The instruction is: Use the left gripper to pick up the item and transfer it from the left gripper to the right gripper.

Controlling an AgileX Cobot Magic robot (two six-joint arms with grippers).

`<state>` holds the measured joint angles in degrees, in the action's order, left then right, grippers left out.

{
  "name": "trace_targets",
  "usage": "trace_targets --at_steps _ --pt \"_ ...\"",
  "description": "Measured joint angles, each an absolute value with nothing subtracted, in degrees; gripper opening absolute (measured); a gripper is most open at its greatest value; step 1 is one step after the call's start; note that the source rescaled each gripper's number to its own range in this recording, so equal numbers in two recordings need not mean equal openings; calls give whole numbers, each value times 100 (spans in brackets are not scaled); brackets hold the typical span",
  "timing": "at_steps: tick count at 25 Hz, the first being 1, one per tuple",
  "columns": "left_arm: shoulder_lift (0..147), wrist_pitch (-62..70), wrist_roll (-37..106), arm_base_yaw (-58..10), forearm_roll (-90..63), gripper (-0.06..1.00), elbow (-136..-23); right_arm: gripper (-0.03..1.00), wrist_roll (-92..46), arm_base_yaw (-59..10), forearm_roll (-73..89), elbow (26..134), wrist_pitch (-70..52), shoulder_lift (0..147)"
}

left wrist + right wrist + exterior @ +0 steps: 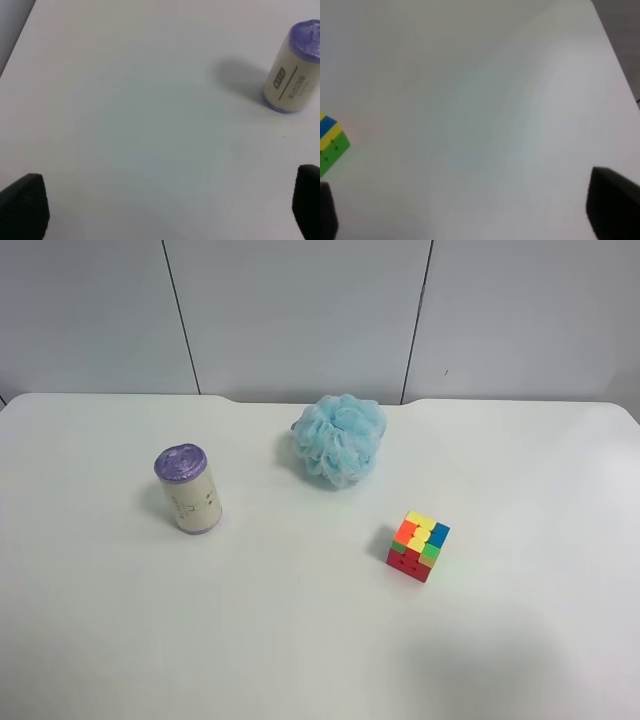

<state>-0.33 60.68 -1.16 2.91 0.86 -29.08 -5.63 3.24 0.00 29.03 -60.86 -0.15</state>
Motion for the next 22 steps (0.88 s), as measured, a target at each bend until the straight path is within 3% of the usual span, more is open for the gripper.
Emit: trace_targets --at_steps 8,22 --pt "453 6374 -111 291 42 100 -3194 100 -563 324 0 2903 -6086 -15" --pt "4098 6815 -106 291 41 100 -4812 100 -563 324 0 2903 -6084 -15"
